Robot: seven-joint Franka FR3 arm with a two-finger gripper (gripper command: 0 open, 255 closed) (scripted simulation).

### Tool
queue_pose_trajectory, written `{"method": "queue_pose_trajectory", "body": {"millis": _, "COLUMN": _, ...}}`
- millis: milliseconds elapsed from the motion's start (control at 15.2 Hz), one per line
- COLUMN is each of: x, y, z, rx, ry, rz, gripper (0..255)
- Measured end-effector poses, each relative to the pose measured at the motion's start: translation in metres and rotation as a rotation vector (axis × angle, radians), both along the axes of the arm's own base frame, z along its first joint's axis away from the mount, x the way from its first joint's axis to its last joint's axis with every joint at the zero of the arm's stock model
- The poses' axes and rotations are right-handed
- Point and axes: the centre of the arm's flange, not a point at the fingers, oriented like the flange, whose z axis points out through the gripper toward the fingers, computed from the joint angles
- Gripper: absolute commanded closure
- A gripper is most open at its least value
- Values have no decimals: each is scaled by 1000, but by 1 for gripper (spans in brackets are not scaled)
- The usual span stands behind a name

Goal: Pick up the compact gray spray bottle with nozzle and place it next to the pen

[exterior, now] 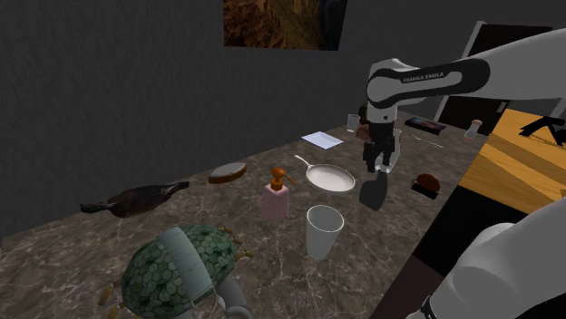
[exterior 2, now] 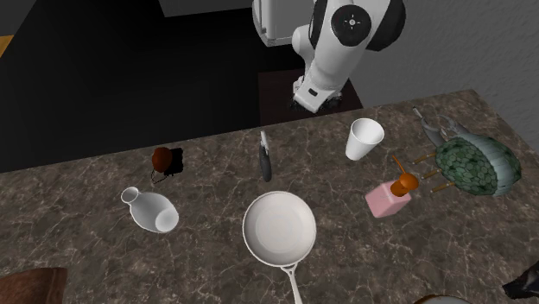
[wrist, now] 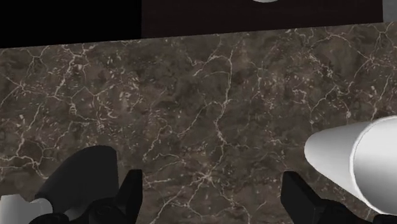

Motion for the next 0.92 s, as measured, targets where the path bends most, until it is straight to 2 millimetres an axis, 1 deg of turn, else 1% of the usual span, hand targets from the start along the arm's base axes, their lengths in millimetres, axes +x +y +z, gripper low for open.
{"method": "queue_pose_trajectory", "body": {"millis": 66, "x": 9, "y": -7, "z": -10, "rx": 0, "ry": 16, "rz": 7, "gripper": 0}}
{"method": "queue_pose_trajectory", "body": {"millis": 330, "x": 38, "y": -44, "z": -42, "rx": -2, "ry": 84, "rz": 35, "gripper": 0}}
{"method": "queue_pose_trajectory", "body": {"millis": 462, "x": 55, "y": -64, "z": -61, "rx": -3, "ry": 116, "rz": 48, "gripper": 0}}
{"method": "queue_pose_trajectory", "body": {"millis": 528, "x": 63, "y": -69, "z": -69, "rx": -3, "ry": 133, "rz": 56, "gripper": 0}}
{"method": "queue_pose_trajectory", "body": {"millis": 594, "x": 68, "y": -80, "z": -76, "rx": -7, "ry": 145, "rz": 63, "gripper": 0}}
{"method": "queue_pose_trajectory", "body": {"millis": 660, "x": 79, "y": -91, "z": -80, "rx": -13, "ry": 150, "rz": 70, "gripper": 0}}
{"method": "queue_pose_trajectory", "body": {"millis": 792, "x": 93, "y": -110, "z": -89, "rx": -43, "ry": 183, "rz": 95, "gripper": 0}}
{"method": "queue_pose_trajectory", "body": {"millis": 858, "x": 97, "y": -123, "z": -96, "rx": -73, "ry": 214, "rz": 116, "gripper": 0}}
{"method": "queue_pose_trajectory", "body": {"millis": 924, "x": 107, "y": -136, "z": -107, "rx": -114, "ry": 254, "rz": 145, "gripper": 0}}
